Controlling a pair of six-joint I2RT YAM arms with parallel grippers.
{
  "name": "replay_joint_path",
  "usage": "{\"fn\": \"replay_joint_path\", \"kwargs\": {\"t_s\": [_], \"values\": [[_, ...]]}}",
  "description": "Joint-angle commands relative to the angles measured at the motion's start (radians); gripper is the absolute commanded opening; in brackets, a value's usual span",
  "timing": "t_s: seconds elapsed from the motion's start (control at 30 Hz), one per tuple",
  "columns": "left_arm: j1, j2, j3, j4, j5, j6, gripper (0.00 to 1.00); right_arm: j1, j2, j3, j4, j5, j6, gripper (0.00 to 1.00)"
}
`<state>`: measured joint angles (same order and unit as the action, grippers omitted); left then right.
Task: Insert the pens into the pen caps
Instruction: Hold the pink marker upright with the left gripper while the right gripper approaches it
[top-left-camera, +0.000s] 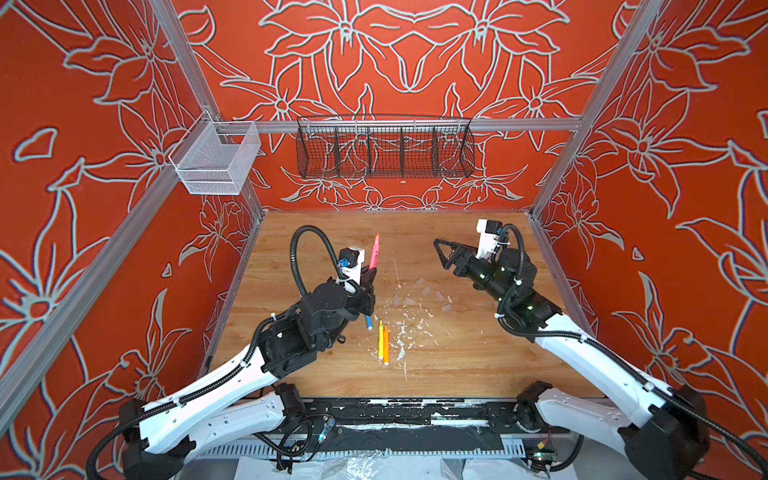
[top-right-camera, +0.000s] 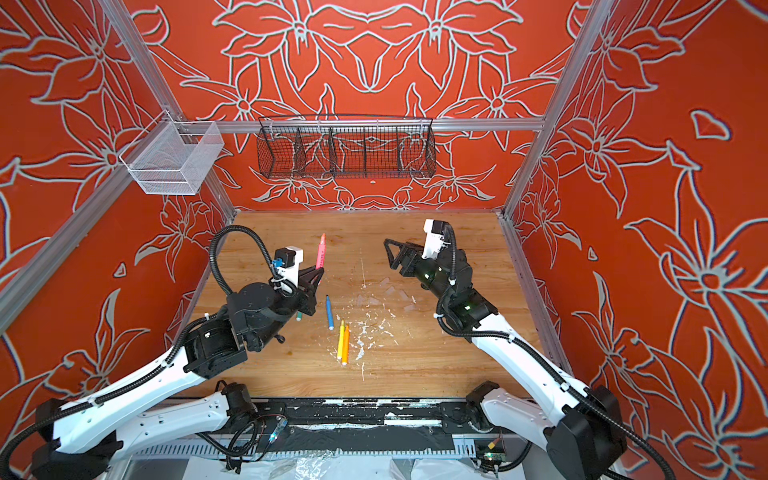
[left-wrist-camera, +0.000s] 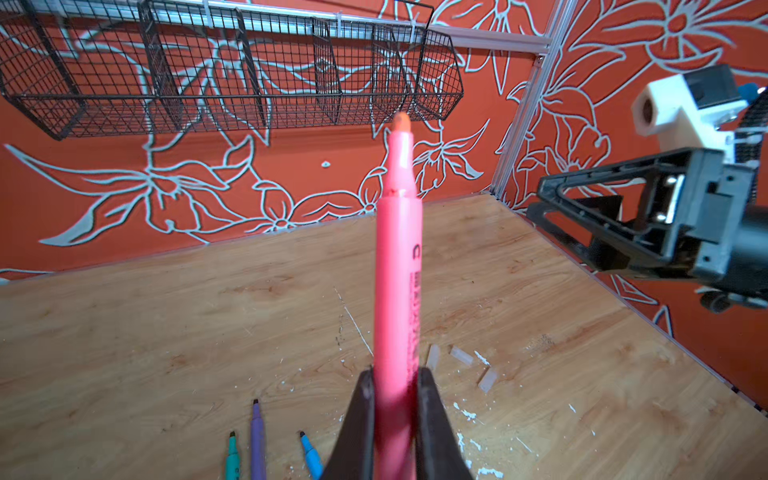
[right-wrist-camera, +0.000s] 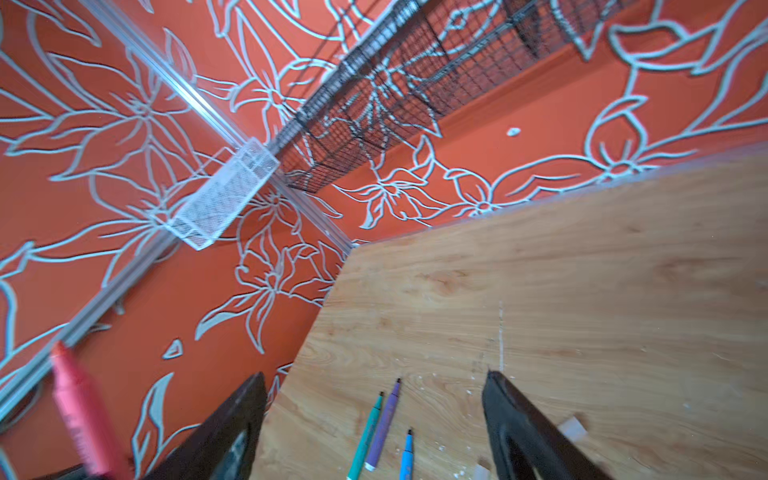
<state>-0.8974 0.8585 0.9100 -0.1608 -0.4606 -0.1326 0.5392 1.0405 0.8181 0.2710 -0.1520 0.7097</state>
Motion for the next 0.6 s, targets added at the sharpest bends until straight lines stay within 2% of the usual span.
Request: {"fn": "replay_joint_path", "kwargs": {"t_s": [0.0,0.03,0.1,0.23,0.43,0.57], "values": [[0.006,0.001,0.006,0.06,0.136,0.087,0.0,0.027,-0.054,-0.019,0.017,-0.047,0.041,0.84],[0.006,-0.002,-0.002,0.053,0.183,0.101,0.0,0.038,-0.077,-0.042,0.045,-0.052,0.051,0.85],[0.008,-0.012,-0.001,0.013,0.182,0.058,0.0,0.061,-0.118,-0.087,0.092,-0.042,0.079,0.87],[0.018,0.001,0.042,-0.061,0.277,0.025,0.0,0.12,-0.17,-0.146,0.201,-0.053,0.1,0.88],[0.018,0.007,0.007,0.012,0.347,0.025,0.0,0.174,-0.176,-0.155,0.232,-0.025,0.103,0.9],[0.018,0.044,0.05,-0.016,0.394,0.039,0.0,0.183,-0.123,-0.116,0.247,-0.071,0.127,0.83]]}}
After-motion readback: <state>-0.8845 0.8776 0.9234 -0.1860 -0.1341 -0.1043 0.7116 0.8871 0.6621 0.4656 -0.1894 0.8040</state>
